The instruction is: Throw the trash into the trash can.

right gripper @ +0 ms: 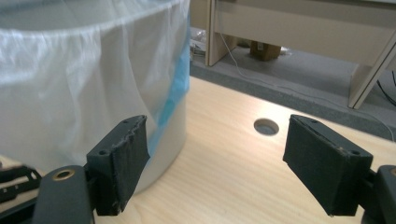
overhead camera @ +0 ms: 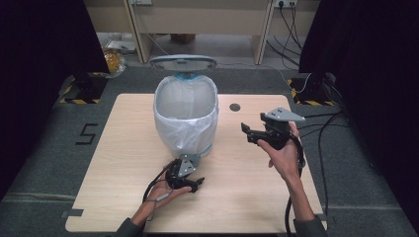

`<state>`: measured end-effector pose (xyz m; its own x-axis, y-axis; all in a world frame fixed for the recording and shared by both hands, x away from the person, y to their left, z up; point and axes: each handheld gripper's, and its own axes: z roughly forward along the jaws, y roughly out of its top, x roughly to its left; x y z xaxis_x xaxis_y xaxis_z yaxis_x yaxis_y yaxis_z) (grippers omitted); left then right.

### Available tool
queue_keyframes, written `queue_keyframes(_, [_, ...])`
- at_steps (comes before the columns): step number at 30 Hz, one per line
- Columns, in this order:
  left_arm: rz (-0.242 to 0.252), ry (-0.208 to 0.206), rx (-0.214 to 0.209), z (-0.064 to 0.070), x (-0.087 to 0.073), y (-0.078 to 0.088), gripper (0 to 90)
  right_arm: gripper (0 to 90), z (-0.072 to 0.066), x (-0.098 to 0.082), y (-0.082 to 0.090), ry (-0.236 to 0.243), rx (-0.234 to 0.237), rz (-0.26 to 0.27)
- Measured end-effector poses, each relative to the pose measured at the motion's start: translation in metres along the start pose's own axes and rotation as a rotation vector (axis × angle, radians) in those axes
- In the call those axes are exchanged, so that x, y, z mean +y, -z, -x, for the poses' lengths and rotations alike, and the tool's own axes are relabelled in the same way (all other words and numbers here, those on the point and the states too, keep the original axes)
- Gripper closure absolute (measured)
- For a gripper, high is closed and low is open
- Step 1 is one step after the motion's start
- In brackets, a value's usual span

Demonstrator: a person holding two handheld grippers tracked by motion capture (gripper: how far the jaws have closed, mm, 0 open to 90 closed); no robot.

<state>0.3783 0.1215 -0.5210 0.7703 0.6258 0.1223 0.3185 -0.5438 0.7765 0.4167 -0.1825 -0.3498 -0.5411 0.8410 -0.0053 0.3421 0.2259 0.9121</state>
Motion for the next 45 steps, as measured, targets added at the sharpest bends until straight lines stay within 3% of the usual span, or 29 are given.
queue_keyframes(14, [0.001, 0.001, 0.001, 0.000, 0.000, 0.000, 21.7, 21.6, 0.001, -0.050, 0.005, 0.002, -0.033, -0.044])
queue_keyframes(25, [0.000, 0.001, 0.001, 0.000, 0.000, 0.000, 21.7, 21.6, 0.000, -0.078, 0.012, 0.002, -0.046, -0.066])
queue_keyframes(36, [-0.005, 0.003, -0.001, 0.000, 0.000, 0.000, 21.7, 21.5, 0.002, -0.113, 0.014, -0.043, -0.065, -0.068])
queue_keyframes(45, [-0.005, 0.002, -0.002, 0.000, 0.000, 0.000, 21.7, 21.3, 0.004, -0.135, 0.011, -0.070, -0.053, -0.122])
